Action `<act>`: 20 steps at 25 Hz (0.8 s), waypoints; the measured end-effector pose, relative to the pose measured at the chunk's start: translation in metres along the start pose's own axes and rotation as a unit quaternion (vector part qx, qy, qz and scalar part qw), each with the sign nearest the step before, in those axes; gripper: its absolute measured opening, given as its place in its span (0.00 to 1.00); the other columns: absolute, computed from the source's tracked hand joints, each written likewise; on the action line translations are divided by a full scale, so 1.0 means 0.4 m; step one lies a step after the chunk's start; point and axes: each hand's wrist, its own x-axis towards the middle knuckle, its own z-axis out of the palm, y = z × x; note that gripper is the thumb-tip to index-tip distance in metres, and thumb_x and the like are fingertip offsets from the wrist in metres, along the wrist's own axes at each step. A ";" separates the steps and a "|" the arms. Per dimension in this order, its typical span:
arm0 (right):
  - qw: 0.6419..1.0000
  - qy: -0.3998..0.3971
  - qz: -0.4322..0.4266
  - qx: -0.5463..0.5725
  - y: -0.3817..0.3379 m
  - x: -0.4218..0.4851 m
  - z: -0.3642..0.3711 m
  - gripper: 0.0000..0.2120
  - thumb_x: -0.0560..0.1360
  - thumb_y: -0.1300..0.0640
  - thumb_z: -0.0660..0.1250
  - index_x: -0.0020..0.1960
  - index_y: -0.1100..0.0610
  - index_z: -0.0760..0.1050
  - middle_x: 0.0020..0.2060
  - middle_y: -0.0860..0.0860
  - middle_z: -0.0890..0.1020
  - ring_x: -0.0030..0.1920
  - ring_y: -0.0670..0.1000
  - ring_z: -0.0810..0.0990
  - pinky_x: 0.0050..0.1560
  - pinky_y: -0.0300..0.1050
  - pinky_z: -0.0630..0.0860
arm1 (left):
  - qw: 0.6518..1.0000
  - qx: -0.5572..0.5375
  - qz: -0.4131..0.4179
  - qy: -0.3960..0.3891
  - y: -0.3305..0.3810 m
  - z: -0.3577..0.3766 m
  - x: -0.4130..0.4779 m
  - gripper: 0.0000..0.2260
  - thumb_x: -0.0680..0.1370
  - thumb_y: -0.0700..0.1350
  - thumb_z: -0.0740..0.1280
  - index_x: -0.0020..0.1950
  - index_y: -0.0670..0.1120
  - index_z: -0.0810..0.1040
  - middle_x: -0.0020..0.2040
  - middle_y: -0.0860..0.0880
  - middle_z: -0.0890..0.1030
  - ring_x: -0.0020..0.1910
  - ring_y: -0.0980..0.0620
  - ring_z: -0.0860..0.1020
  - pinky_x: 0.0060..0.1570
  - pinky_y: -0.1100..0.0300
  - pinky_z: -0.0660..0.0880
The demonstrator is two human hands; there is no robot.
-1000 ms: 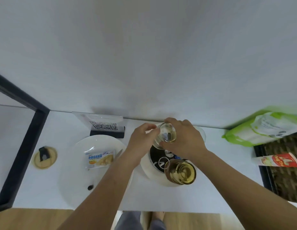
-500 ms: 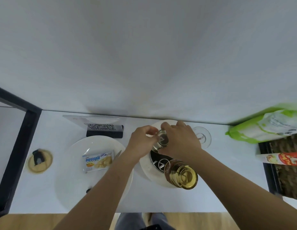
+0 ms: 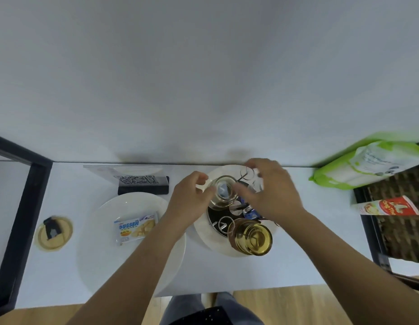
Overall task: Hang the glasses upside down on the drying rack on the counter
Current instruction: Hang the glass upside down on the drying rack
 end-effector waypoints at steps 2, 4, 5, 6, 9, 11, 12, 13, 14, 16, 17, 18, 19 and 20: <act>0.994 0.089 0.035 0.060 0.056 -0.095 -0.031 0.15 0.73 0.43 0.69 0.52 0.52 0.76 0.45 0.46 0.79 0.46 0.51 0.78 0.46 0.49 0.75 | 1.000 0.012 0.021 0.006 -0.017 -0.004 -0.026 0.15 0.75 0.52 0.70 0.60 0.51 0.76 0.57 0.54 0.79 0.50 0.56 0.79 0.41 0.67 0.70; 0.995 0.062 0.070 0.028 0.102 -0.202 -0.014 0.15 0.73 0.42 0.69 0.51 0.51 0.76 0.43 0.46 0.79 0.43 0.50 0.78 0.39 0.43 0.73 | 0.997 0.051 0.052 -0.006 -0.026 0.000 -0.042 0.20 0.74 0.50 0.72 0.64 0.50 0.73 0.61 0.53 0.76 0.51 0.56 0.77 0.42 0.67 0.70; 0.995 0.027 0.092 0.012 0.116 -0.248 0.007 0.18 0.72 0.40 0.70 0.55 0.50 0.75 0.46 0.45 0.79 0.44 0.48 0.78 0.39 0.39 0.71 | 0.995 0.072 0.072 -0.012 -0.024 0.004 -0.043 0.24 0.73 0.49 0.73 0.67 0.50 0.71 0.63 0.52 0.75 0.53 0.54 0.76 0.45 0.65 0.70; 0.994 -0.007 0.112 0.004 0.127 -0.283 0.032 0.24 0.71 0.38 0.70 0.61 0.49 0.74 0.51 0.44 0.79 0.47 0.45 0.77 0.41 0.36 0.70 | 0.991 0.092 0.096 -0.014 -0.018 0.008 -0.039 0.27 0.72 0.48 0.74 0.69 0.49 0.70 0.64 0.51 0.73 0.56 0.52 0.75 0.50 0.62 0.71; 0.987 -0.062 0.146 0.008 0.140 -0.326 0.093 0.42 0.65 0.29 0.70 0.72 0.47 0.64 0.64 0.43 0.73 0.59 0.44 0.75 0.53 0.42 0.76 | 0.976 0.149 0.153 -0.036 0.007 0.013 -0.005 0.33 0.70 0.47 0.76 0.72 0.47 0.67 0.69 0.47 0.73 0.65 0.46 0.72 0.62 0.54 0.70; 0.983 -0.078 0.164 0.009 0.144 -0.326 0.116 0.45 0.64 0.28 0.70 0.74 0.46 0.61 0.69 0.43 0.71 0.64 0.46 0.74 0.58 0.46 0.76 | 0.967 0.185 0.164 -0.066 0.022 0.014 0.019 0.34 0.69 0.46 0.77 0.73 0.46 0.68 0.69 0.46 0.74 0.66 0.44 0.72 0.62 0.56 0.68; 0.983 -0.078 0.166 0.007 0.146 -0.325 0.124 0.44 0.64 0.28 0.70 0.73 0.46 0.61 0.69 0.43 0.71 0.64 0.47 0.74 0.59 0.47 0.76 | 0.963 0.201 0.163 -0.076 0.027 0.015 0.026 0.34 0.69 0.46 0.77 0.72 0.45 0.69 0.68 0.46 0.75 0.65 0.44 0.73 0.60 0.58 0.67; 0.984 -0.072 0.163 0.007 0.148 -0.325 0.129 0.42 0.65 0.29 0.70 0.73 0.45 0.61 0.69 0.43 0.72 0.63 0.47 0.74 0.58 0.47 0.76 | 0.960 0.213 0.161 -0.081 0.028 0.017 0.031 0.33 0.69 0.45 0.77 0.71 0.45 0.70 0.67 0.46 0.77 0.64 0.44 0.74 0.58 0.60 0.66; 0.985 -0.064 0.158 0.012 0.149 -0.325 0.131 0.40 0.66 0.30 0.70 0.72 0.44 0.62 0.68 0.43 0.72 0.63 0.47 0.74 0.57 0.46 0.76 | 0.959 0.221 0.160 -0.084 0.029 0.018 0.033 0.33 0.68 0.45 0.78 0.71 0.45 0.70 0.66 0.46 0.77 0.64 0.44 0.74 0.57 0.60 0.65; 0.987 -0.059 0.146 0.021 0.146 -0.321 0.127 0.38 0.68 0.33 0.70 0.73 0.43 0.62 0.68 0.43 0.73 0.62 0.47 0.75 0.56 0.45 0.76 | 0.958 0.228 0.156 -0.084 0.027 0.018 0.036 0.33 0.68 0.46 0.78 0.71 0.45 0.71 0.66 0.46 0.78 0.64 0.45 0.75 0.58 0.59 0.66; 0.987 -0.061 0.143 0.025 0.144 -0.321 0.125 0.38 0.69 0.33 0.70 0.74 0.43 0.61 0.68 0.43 0.73 0.62 0.47 0.75 0.57 0.45 0.75 | 0.957 0.231 0.156 -0.083 0.029 0.020 0.038 0.33 0.68 0.46 0.79 0.71 0.46 0.71 0.66 0.47 0.78 0.64 0.45 0.75 0.59 0.58 0.67; 0.987 -0.064 0.144 0.026 0.143 -0.319 0.124 0.38 0.69 0.34 0.70 0.74 0.44 0.61 0.68 0.43 0.73 0.62 0.47 0.75 0.57 0.45 0.75 | 0.956 0.233 0.160 -0.081 0.031 0.022 0.040 0.33 0.67 0.46 0.79 0.70 0.46 0.72 0.66 0.47 0.78 0.64 0.45 0.75 0.59 0.58 0.67; 0.987 -0.066 0.144 0.025 0.144 -0.316 0.125 0.38 0.69 0.34 0.70 0.74 0.44 0.62 0.68 0.44 0.73 0.63 0.48 0.75 0.57 0.44 0.75 | 0.955 0.235 0.165 -0.077 0.034 0.025 0.041 0.33 0.67 0.46 0.79 0.70 0.46 0.72 0.65 0.46 0.78 0.63 0.44 0.76 0.58 0.58 0.67; 0.987 -0.068 0.143 0.022 0.143 -0.314 0.127 0.38 0.69 0.33 0.70 0.74 0.45 0.62 0.67 0.44 0.74 0.62 0.48 0.75 0.57 0.44 0.74 | 0.954 0.236 0.168 -0.074 0.036 0.027 0.041 0.33 0.67 0.46 0.79 0.70 0.46 0.72 0.65 0.46 0.79 0.63 0.44 0.76 0.57 0.59 0.67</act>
